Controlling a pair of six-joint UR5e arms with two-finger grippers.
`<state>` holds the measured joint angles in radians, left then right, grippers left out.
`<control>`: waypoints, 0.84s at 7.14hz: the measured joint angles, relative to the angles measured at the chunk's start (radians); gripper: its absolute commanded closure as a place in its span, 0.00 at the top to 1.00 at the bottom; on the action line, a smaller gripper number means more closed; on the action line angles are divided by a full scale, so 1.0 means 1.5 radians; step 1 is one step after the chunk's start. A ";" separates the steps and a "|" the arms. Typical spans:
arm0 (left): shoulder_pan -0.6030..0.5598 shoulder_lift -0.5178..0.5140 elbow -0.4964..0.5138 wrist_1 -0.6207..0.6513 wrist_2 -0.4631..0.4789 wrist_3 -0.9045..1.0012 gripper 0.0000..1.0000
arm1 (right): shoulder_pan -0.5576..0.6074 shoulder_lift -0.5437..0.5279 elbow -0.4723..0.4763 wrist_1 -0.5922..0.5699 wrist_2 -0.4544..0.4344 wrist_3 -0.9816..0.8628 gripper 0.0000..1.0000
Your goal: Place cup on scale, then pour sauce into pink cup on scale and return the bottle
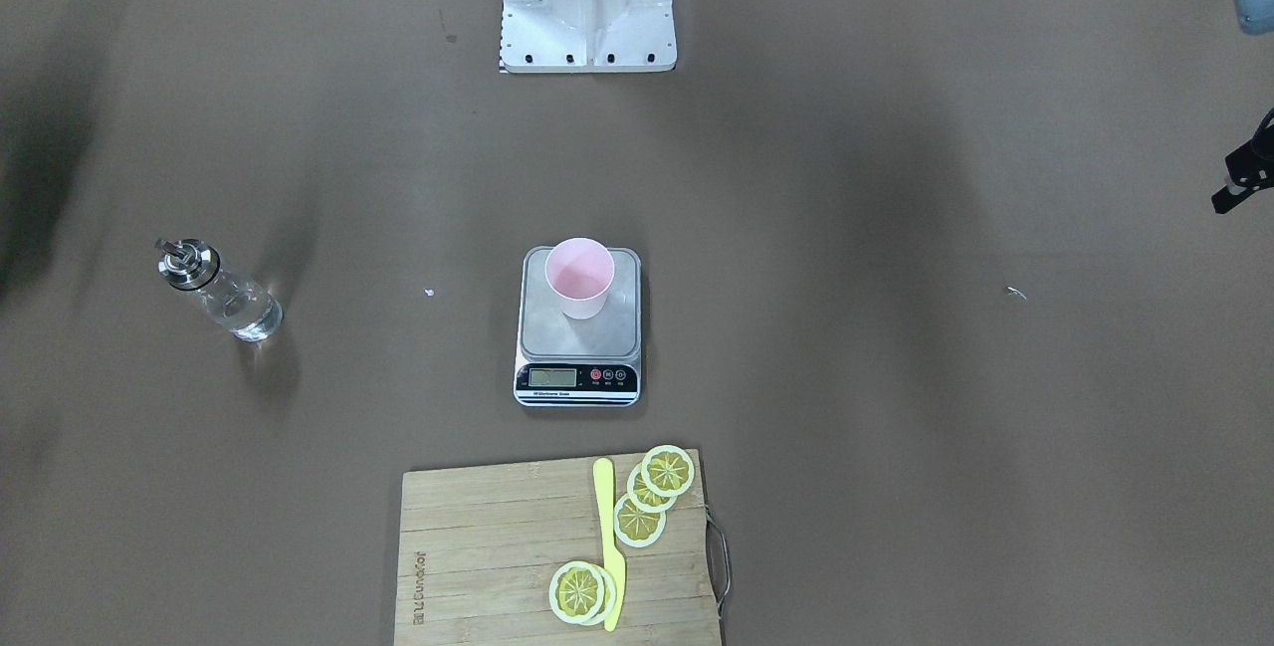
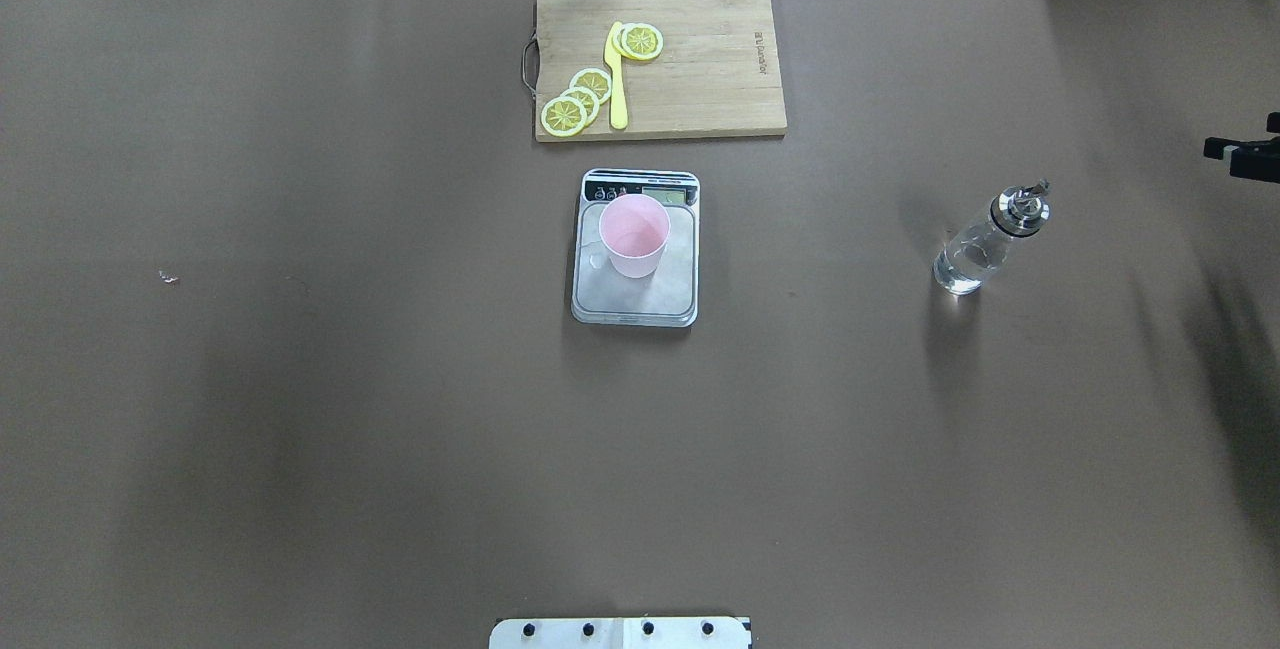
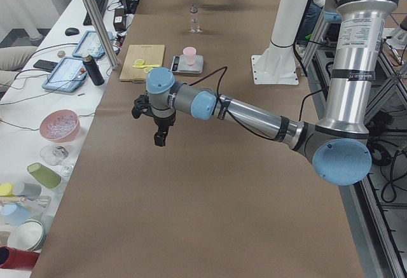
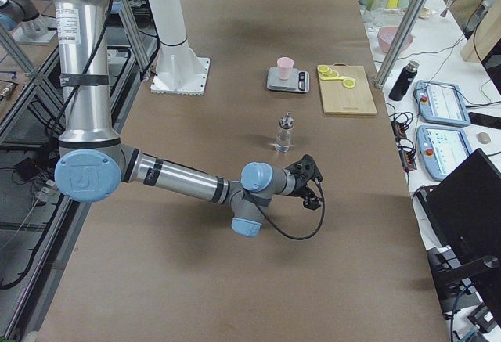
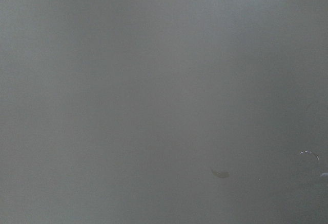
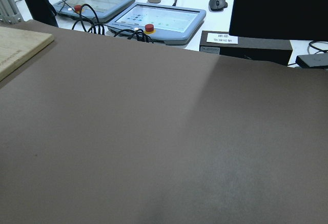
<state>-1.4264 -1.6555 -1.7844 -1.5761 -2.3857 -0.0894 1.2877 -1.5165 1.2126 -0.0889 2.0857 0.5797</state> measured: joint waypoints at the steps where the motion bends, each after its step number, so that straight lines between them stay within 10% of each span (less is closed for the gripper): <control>1: -0.018 -0.002 0.030 -0.001 0.000 0.030 0.98 | 0.030 0.028 0.002 -0.071 0.044 -0.026 1.00; 6: -0.091 -0.008 0.151 -0.003 0.001 0.107 0.98 | 0.104 0.080 0.031 -0.420 0.160 -0.099 1.00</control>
<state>-1.5623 -1.6675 -1.5583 -1.5805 -2.3836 0.0716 1.4433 -1.3961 1.2594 -0.7188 2.3261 0.4318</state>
